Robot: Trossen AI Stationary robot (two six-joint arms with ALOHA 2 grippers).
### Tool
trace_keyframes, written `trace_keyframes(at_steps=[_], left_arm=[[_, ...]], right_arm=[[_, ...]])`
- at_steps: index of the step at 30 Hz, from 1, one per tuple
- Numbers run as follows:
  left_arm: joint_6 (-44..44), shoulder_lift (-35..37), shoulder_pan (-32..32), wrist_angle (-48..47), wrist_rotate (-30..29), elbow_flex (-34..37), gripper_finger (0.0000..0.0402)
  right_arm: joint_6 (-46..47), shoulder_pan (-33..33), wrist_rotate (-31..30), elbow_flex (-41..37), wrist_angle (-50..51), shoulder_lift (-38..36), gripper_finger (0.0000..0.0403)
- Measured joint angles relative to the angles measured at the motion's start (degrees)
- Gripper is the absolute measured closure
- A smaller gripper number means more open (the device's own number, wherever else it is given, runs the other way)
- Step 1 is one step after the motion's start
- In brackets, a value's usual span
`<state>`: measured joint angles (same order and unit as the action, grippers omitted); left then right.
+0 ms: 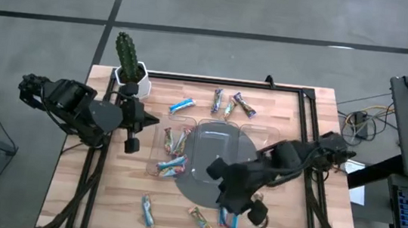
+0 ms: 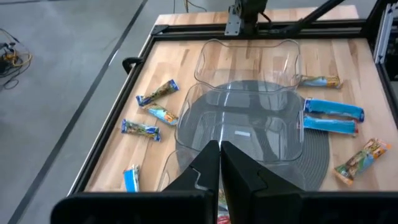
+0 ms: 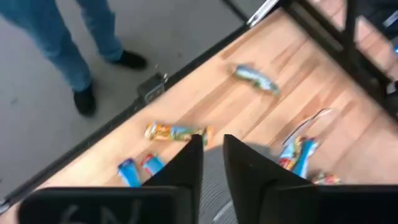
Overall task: Pick and place Granola Bars by type
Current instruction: Put the red granola bar into the left transparent bin
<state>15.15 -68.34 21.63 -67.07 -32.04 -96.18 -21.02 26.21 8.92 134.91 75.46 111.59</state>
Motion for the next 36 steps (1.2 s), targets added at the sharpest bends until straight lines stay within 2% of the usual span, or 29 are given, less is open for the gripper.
trace_keyframes(at_steps=[9,16,25,29,36], left_arm=[[0.11,0.65,0.00,-0.02,0.01,0.00,0.0402],[0.16,0.79,0.00,-0.03,0.01,0.00,0.0402],[0.34,0.77,0.02,-0.04,0.01,0.00,0.0402],[0.34,0.77,0.02,-0.02,-0.01,0.00,0.0402],[0.32,0.77,0.02,-0.04,-0.01,0.00,0.0402]], right_arm=[[-4.30,0.21,0.11,0.02,1.81,3.88,0.0236],[-10.97,0.95,0.14,-0.09,6.40,7.68,0.0185],[-20.47,1.74,0.34,-0.15,11.34,14.93,0.0173],[-20.92,1.65,0.90,-0.15,11.27,17.90,0.0172],[-19.60,1.69,5.25,-0.17,11.15,23.02,0.0180]])
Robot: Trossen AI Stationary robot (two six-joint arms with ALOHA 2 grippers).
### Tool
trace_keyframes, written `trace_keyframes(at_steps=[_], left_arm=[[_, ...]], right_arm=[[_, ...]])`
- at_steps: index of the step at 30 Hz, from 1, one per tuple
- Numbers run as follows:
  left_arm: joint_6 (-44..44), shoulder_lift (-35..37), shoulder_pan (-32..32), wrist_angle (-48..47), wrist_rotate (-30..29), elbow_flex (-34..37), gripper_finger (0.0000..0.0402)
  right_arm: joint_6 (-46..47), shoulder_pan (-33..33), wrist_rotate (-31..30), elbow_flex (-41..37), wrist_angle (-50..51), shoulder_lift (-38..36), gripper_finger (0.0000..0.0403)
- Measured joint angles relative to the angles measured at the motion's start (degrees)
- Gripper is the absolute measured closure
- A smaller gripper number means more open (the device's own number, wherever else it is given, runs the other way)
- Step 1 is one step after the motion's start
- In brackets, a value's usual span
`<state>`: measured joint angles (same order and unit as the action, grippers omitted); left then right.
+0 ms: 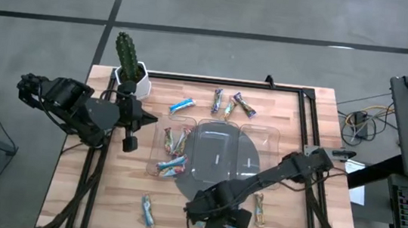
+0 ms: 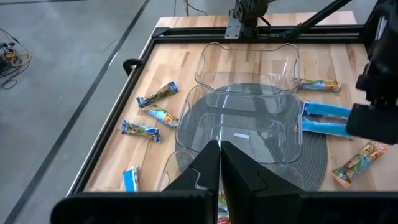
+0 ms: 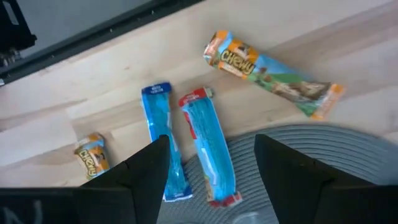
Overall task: Pick and place Granola Bars by type
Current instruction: Put the red granola bar into the left transparent bin
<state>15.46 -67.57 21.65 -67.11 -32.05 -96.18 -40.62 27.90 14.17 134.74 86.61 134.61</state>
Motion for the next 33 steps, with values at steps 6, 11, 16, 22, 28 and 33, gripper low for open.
trace_keyframes(at_steps=[6,11,16,22,28,33], left_arm=[[-0.01,0.02,0.00,-0.39,0.01,0.00,0.0402],[-0.02,0.02,-0.01,-0.43,0.02,0.00,0.0402],[-0.04,0.02,0.00,-0.51,0.02,0.00,0.0402],[-0.35,0.04,0.00,-0.79,0.02,0.00,0.0402],[-0.33,0.04,0.00,-0.76,0.02,0.00,0.0402],[-0.11,0.04,0.00,-0.46,0.01,0.00,0.0402]], right_arm=[[-0.09,0.17,-0.02,-0.13,-0.01,3.22,0.0190],[1.26,0.16,0.27,-0.35,0.45,4.77,0.0196],[3.92,0.07,0.55,-0.57,2.28,3.97,0.0198],[9.92,0.13,0.95,-0.46,2.76,-4.18,0.0198],[18.11,-0.06,-1.45,-0.61,1.16,-14.68,0.0198],[18.92,-0.02,-5.13,-5.79,0.52,-21.86,0.0200]])
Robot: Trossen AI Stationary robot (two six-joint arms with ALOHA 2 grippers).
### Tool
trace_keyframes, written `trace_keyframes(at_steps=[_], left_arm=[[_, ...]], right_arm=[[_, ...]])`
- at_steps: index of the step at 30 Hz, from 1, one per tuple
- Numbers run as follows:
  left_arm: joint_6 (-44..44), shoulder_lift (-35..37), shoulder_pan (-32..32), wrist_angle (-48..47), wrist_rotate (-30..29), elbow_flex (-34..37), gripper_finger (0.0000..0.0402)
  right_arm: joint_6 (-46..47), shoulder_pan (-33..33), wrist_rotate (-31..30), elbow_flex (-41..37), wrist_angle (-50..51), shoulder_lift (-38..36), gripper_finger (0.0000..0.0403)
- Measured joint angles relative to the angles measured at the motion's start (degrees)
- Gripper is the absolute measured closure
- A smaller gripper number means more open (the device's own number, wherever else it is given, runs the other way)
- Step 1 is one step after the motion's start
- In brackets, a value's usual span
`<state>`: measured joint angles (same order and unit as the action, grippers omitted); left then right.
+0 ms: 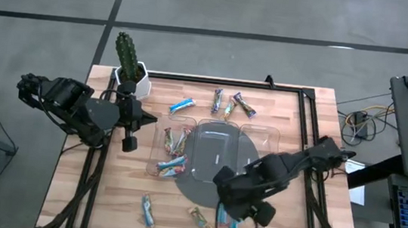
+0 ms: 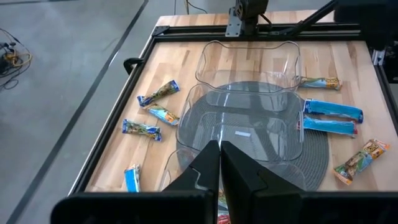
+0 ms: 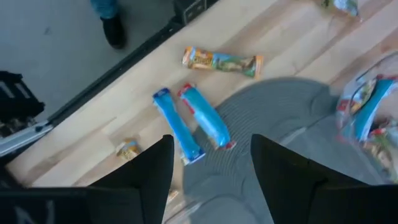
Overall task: Pick and place Granola Bars by type
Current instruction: Put the red granola bar into the left transparent bin
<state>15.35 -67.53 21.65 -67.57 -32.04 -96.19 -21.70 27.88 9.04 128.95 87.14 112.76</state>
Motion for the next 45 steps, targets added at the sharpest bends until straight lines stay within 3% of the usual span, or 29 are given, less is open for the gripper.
trace_keyframes(at_steps=[5,12,18,26,37,45], left_arm=[[0.09,0.00,-0.02,0.16,-0.02,0.01,0.0402],[0.11,0.00,-0.01,0.29,-0.30,0.01,0.0402],[1.20,-0.02,-0.02,0.26,-0.45,0.01,0.0402],[1.80,-0.02,-0.02,0.26,-1.60,0.01,0.0402],[2.60,-0.02,-0.04,0.22,-3.19,0.01,0.0402],[2.67,-0.02,-0.04,0.19,-4.52,0.01,0.0402]], right_arm=[[1.88,-0.35,-0.27,-10.12,-3.08,-5.99,0.0200],[1.97,-0.27,-0.47,-24.63,-16.68,-13.29,0.0200],[-2.29,-0.28,-1.80,-32.72,-25.09,-15.64,0.0200],[-6.36,-0.32,-1.70,-39.14,-27.51,-14.01,0.0200],[-10.66,-0.39,-1.05,-44.76,-42.99,-13.99,0.0200],[-17.22,-0.39,-0.87,-48.88,-47.50,-13.56,0.0200]])
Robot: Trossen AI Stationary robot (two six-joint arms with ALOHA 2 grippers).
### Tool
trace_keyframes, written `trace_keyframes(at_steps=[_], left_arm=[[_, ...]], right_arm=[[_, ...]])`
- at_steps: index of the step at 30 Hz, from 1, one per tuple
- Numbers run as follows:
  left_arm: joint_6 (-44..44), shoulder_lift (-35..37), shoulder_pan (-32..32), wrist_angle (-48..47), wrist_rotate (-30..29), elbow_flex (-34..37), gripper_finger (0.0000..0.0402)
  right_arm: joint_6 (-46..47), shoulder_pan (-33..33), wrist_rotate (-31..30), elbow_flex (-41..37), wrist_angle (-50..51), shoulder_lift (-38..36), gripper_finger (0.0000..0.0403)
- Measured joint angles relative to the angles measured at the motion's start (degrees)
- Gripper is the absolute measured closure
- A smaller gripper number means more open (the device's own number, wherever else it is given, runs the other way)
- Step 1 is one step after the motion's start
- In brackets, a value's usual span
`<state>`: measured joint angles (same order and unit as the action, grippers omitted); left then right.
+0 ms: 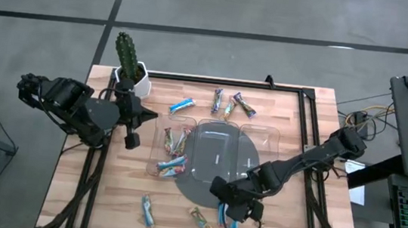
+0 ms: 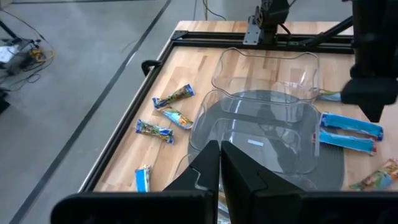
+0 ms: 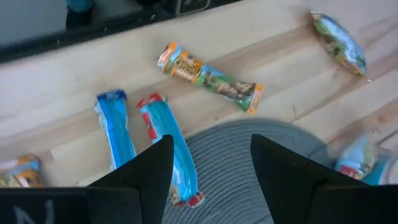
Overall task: Pick and place Granola Bars by type
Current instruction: Put the red granola bar into the left transparent bin
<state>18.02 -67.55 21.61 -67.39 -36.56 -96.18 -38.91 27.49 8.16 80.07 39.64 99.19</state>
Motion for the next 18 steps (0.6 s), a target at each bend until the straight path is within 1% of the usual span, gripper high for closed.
trace_keyframes(at_steps=[2,6,12,18], left_arm=[[0.00,0.00,0.00,0.01,-0.88,0.00,0.0402],[0.00,0.00,0.00,-0.03,-1.52,0.00,0.0402],[0.00,0.00,0.00,-0.12,-1.84,0.00,0.0402],[-0.01,0.00,-0.09,-0.13,-2.43,0.00,0.0402]], right_arm=[[-2.23,0.00,0.04,-0.82,-0.75,0.20,0.0200],[-5.67,0.00,2.64,-2.89,-3.52,0.20,0.0200],[-11.12,0.00,2.82,-6.41,-9.13,0.22,0.0200],[-14.52,0.00,2.80,-8.86,-11.78,1.94,0.0200]])
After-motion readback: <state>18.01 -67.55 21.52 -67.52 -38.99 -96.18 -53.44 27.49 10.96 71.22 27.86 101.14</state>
